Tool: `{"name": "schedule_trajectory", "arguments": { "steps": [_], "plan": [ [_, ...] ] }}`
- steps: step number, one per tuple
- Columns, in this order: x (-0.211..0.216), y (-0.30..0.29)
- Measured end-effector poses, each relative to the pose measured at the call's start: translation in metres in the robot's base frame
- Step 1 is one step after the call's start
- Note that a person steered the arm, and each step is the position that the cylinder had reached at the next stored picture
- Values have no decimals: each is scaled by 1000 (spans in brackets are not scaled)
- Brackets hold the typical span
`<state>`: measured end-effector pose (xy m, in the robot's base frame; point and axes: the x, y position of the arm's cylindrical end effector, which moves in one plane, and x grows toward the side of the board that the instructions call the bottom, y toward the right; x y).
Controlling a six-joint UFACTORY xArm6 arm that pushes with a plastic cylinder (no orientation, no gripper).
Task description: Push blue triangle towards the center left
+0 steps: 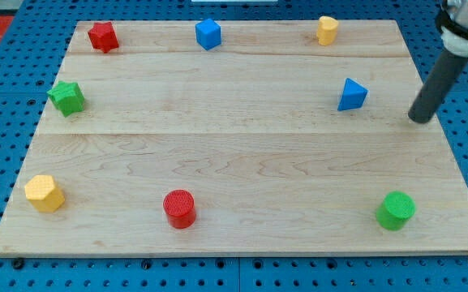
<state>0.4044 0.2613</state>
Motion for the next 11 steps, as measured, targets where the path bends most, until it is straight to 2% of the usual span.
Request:
{"name": "schedule_trajectory", "arguments": {
  "steps": [1,2,3,4,7,8,9,11],
  "plan": [
    [-27,-24],
    [-21,-50],
    [-22,-99],
    [-26,-115],
    [-41,-282],
    [-11,-335],
    [25,-340],
    [14,-427]
  ]
}}
